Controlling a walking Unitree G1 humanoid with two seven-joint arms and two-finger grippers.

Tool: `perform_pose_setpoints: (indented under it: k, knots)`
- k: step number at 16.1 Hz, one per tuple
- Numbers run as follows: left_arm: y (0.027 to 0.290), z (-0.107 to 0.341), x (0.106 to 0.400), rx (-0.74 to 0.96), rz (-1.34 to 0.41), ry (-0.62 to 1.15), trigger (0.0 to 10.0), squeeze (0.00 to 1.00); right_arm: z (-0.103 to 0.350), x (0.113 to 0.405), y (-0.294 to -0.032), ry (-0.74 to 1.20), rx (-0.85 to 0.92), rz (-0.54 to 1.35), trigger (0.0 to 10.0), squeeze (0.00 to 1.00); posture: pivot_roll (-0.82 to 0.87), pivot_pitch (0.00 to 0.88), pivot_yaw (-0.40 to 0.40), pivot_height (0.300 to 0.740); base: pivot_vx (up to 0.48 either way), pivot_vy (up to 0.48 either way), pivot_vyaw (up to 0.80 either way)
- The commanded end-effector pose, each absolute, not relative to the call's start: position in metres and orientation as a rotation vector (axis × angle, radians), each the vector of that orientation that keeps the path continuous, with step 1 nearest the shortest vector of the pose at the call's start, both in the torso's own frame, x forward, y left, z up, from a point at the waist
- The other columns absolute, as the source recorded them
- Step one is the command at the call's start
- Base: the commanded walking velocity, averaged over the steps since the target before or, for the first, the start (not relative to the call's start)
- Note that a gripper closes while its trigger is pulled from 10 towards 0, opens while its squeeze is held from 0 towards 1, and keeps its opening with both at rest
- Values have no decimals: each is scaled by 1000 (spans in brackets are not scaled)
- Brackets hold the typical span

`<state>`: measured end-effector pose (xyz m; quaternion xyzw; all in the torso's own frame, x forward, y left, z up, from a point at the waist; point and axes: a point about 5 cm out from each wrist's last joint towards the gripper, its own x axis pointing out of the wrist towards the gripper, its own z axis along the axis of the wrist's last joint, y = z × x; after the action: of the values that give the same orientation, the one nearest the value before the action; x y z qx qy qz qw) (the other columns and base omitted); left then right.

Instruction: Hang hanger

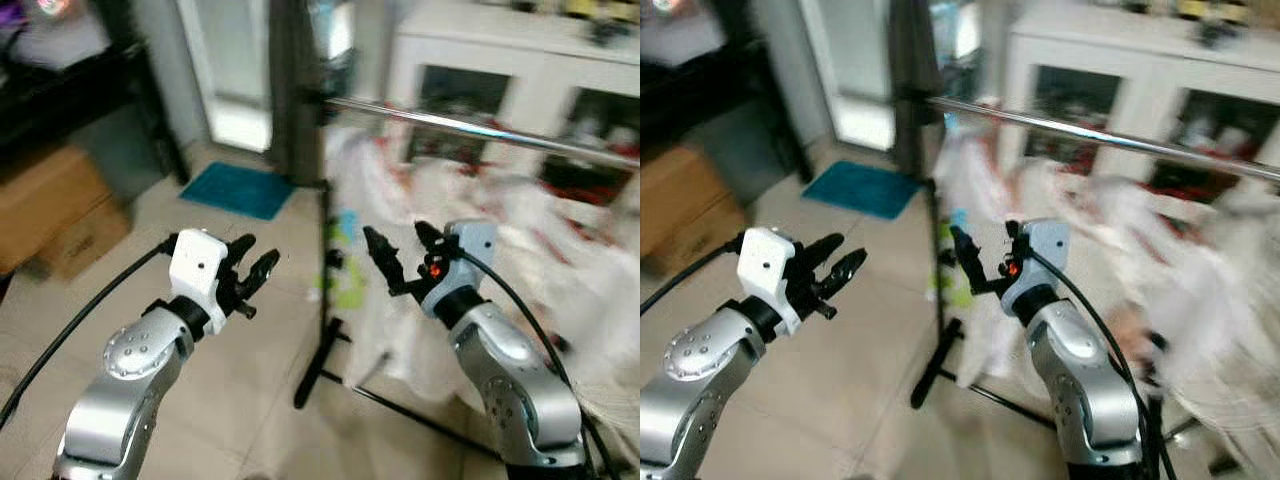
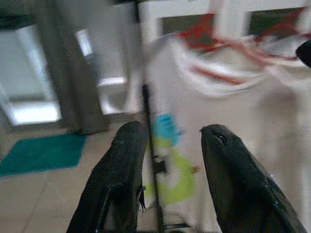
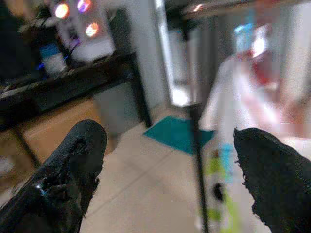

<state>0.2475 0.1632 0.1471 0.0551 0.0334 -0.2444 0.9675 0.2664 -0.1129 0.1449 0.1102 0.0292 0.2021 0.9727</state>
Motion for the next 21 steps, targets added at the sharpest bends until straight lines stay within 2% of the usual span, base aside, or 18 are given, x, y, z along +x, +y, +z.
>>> perform_pose_setpoints:
  k: [1, 3, 5, 8, 13, 15, 18, 19, 20, 21]
  knots:
    - [162, 150, 250, 119, -498, 56, 10000, 0, 150, 269, -114, 29, 205, 380, 10000, 1000, 6, 0, 10, 740, 296, 0, 775]
    - [163, 151, 249, 119, -501, 54, 10000, 0, 152, 274, -121, 26, 168, 295, 10000, 1000, 7, 0, 9, 740, 304, 0, 0]
    - [162, 151, 249, 119, -512, 57, 10000, 0, 158, 274, -123, -12, 177, 301, 10000, 1000, 7, 0, 9, 740, 309, 0, 0]
    - [161, 151, 250, 119, -521, 59, 10000, 0, 162, 277, -127, -35, 164, 281, 10000, 1000, 2, 0, 15, 740, 314, 0, -625]
    - [159, 151, 252, 116, -540, 57, 10000, 0, 173, 279, -128, -77, 105, 272, 10000, 1000, -1, 0, 14, 740, 318, 0, 0]
    - [157, 151, 249, 102, -574, 57, 10000, 0, 179, 280, -136, -86, 71, 236, 10000, 1000, -1, 0, 10, 740, 307, 0, 0]
    - [149, 149, 242, 93, -722, 89, 10000, 0, 181, 283, -151, -10, -7, 242, 10000, 1000, -6, 0, -7, 740, 0, 0, 0]
    - [142, 150, 236, 47, -837, 120, 10000, 0, 185, 288, -158, 54, -67, 235, 10000, 122, -18, 0, -7, 740, 0, 0, 0]
    - [139, 150, 232, 35, -904, 148, 10000, 0, 189, 290, -162, 73, -78, 225, 10000, 0, -20, 0, -7, 740, 0, 0, 0]
    - [136, 150, 227, 65, -994, 189, 10000, 0, 192, 292, -165, 130, -95, 226, 10000, 0, -24, 0, -10, 740, 0, 0, 0]
